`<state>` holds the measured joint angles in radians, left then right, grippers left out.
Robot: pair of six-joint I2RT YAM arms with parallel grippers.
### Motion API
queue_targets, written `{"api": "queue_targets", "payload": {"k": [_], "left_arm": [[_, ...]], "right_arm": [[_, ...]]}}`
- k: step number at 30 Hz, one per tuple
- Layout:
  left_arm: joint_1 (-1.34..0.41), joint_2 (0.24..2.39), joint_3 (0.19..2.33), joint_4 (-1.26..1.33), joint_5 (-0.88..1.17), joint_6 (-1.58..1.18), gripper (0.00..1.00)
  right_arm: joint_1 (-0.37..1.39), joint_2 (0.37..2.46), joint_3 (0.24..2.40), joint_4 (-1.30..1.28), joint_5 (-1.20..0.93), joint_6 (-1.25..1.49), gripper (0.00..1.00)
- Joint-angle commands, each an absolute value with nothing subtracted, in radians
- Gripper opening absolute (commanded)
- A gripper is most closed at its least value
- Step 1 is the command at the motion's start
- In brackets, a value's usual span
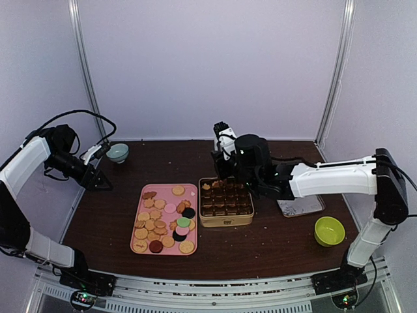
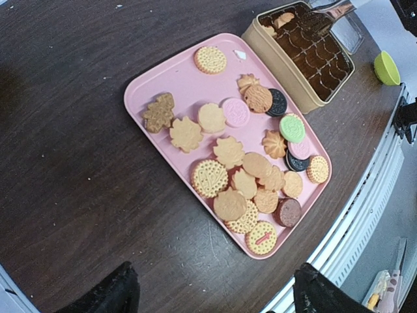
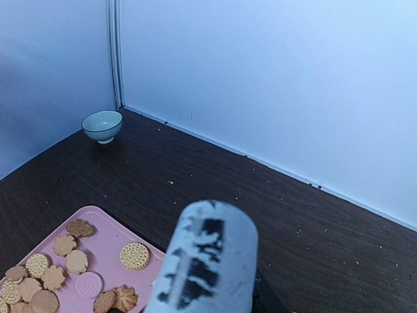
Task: Pack the cookies
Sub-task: Place the fake cookies in the empty pocket of the box.
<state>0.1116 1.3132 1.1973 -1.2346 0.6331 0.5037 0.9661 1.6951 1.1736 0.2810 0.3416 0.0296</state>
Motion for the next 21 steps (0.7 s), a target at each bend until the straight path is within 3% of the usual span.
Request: {"api": "queue_targets", "payload": {"k": [1,21], "left_arm": [[0.119,1.316,1.226,-1.25,0.657,0.516,0.84],[0.119,1.326,1.235,-1.259,0.647,0.527,0.83]], "right_arm": [[0.961,1.658,1.218,0.31,0.357,0.014,0.29],[0.916,1.801,1.328,0.309,0.324,0.015,0.24]]}}
